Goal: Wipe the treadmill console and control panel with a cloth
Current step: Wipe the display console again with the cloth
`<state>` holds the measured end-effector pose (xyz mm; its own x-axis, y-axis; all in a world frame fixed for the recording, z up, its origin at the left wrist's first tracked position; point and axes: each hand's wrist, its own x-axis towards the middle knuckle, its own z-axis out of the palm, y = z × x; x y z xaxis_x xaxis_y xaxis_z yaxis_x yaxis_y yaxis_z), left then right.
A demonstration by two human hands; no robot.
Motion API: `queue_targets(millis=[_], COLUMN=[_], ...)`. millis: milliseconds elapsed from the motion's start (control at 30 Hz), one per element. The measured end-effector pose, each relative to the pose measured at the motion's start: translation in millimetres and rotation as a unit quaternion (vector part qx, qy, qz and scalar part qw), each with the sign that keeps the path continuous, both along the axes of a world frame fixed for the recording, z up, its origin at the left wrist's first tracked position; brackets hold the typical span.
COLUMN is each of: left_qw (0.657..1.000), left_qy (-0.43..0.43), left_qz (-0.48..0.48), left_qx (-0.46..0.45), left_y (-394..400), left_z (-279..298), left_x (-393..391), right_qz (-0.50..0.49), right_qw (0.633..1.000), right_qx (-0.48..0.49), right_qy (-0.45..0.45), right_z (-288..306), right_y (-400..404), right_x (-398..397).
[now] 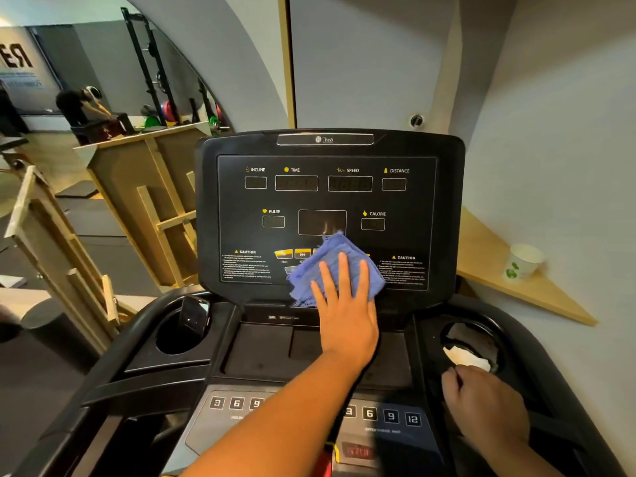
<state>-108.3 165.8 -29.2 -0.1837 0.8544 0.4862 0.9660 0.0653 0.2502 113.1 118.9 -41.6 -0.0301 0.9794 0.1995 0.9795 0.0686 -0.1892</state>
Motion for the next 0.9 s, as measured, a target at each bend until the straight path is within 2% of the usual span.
queue_targets(millis=[167, 267, 367, 500, 600, 667, 800, 900], left_qw=[0.991, 0.992, 0.996, 0.999, 0.997, 0.985, 0.922, 0.904], left_qy=[0.096, 0.110, 0.082, 0.031, 0.071, 0.119, 0.238, 0.277], left_qz=[-0.092, -0.059, 0.000, 0.025, -0.043, -0.127, -0.304, -0.326], left_qx=[-0.021, -0.020, -0.030, -0.005, -0.003, -0.010, -0.023, -0.013], left_y=[-17, -27, -30, -17, -3, 6, 30, 52], left_z=[1, 7, 7, 12, 20, 25, 41, 66], left_x=[-49, -88, -112, -86, -58, -36, -2, -10], right_qz=[0.007, 0.012, 0.018, 0.013, 0.008, 0.007, 0.005, 0.022], right_qw=[1.000, 1.000, 1.000, 1.000, 1.000, 1.000, 1.000, 0.999], right_qx=[0.012, 0.010, 0.008, 0.000, 0.004, 0.008, 0.019, 0.035], right_qy=[0.012, 0.013, 0.007, 0.004, 0.011, 0.005, -0.008, -0.007], right_z=[5, 5, 3, 0, 0, 0, -5, -6], right_y=[-4, -4, -4, -3, -1, -1, -3, -2], right_x=[-2, -1, 0, -1, -1, 1, 2, 3])
